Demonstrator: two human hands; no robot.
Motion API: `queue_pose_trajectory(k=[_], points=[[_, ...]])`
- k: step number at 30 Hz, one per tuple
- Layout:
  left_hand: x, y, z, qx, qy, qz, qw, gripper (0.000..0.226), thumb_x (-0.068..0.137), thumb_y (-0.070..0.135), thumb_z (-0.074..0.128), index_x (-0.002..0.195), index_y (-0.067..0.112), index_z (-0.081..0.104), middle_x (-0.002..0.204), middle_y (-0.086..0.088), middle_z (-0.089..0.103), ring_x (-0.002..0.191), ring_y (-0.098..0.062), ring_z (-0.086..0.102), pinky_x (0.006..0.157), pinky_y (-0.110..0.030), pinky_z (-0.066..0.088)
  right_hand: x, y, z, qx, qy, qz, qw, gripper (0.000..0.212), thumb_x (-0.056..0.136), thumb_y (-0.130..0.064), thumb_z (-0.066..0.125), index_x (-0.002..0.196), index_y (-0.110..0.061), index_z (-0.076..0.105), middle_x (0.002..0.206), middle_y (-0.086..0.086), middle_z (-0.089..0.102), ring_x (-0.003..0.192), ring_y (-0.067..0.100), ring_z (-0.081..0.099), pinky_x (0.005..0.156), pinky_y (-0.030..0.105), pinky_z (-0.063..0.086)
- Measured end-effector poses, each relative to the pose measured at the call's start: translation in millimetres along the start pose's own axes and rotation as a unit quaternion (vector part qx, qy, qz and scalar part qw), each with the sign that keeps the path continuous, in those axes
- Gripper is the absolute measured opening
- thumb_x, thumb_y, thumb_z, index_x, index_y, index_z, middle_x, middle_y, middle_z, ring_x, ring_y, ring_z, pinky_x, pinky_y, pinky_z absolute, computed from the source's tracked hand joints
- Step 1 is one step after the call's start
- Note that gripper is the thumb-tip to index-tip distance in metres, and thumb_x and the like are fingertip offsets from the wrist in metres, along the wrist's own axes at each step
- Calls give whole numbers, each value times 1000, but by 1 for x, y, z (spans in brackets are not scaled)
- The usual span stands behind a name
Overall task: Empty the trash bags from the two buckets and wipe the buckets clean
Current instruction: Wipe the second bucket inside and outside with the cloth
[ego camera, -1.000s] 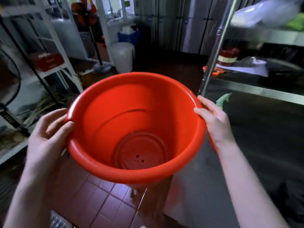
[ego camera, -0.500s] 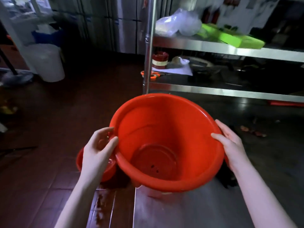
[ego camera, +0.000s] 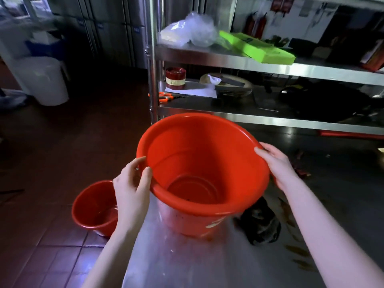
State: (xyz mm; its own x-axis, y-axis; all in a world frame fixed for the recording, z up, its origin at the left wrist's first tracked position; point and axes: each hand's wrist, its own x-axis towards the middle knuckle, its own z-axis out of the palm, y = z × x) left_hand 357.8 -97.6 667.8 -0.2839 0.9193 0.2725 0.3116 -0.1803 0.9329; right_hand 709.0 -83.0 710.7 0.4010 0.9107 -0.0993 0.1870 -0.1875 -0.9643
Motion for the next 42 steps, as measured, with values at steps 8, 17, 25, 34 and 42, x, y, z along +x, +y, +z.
queue_pose_trajectory(k=[8, 17, 25, 34, 42], points=[[-43, 28, 46, 55, 105, -14, 993, 31, 100, 12, 48, 127, 22, 61, 154, -2, 32, 141, -8, 27, 104, -3, 16, 54, 75, -53, -109, -54, 11, 992, 27, 97, -39, 53, 114, -21, 64, 114, 3, 69, 101, 17, 62, 75, 22, 48], [-78, 36, 75, 119, 120, 45, 985, 33, 96, 13, 39, 109, 13, 70, 148, 1, 45, 147, -13, 23, 117, -27, 21, 6, 221, -52, -418, -224, -36, 880, 53, 87, -25, 67, 137, -22, 52, 137, 7, 54, 121, 27, 55, 96, 35, 45], [-82, 41, 97, 190, 71, 113, 973, 39, 94, 19, 33, 113, 14, 67, 136, -7, 52, 146, -27, 23, 118, -55, 3, -20, 147, -97, -113, 37, -62, 991, 27, 92, -5, 61, 117, -14, 66, 113, 4, 68, 110, 20, 61, 89, 22, 38], [-118, 80, 134, 255, -86, 197, 943, 47, 94, 43, 42, 137, 26, 52, 113, 6, 63, 116, -18, 50, 117, -52, 18, -80, -30, -115, -23, 159, -352, 922, 30, 90, -11, 66, 110, -29, 52, 104, -28, 58, 104, -7, 56, 94, 14, 42], [-88, 50, 102, 196, -166, 282, 924, 34, 87, 46, 58, 115, 27, 62, 117, 14, 61, 126, -16, 47, 98, -62, 40, -80, 28, -24, -402, 90, -409, 814, 24, 96, -30, 50, 93, -22, 72, 93, -9, 69, 88, 21, 64, 80, 37, 40]])
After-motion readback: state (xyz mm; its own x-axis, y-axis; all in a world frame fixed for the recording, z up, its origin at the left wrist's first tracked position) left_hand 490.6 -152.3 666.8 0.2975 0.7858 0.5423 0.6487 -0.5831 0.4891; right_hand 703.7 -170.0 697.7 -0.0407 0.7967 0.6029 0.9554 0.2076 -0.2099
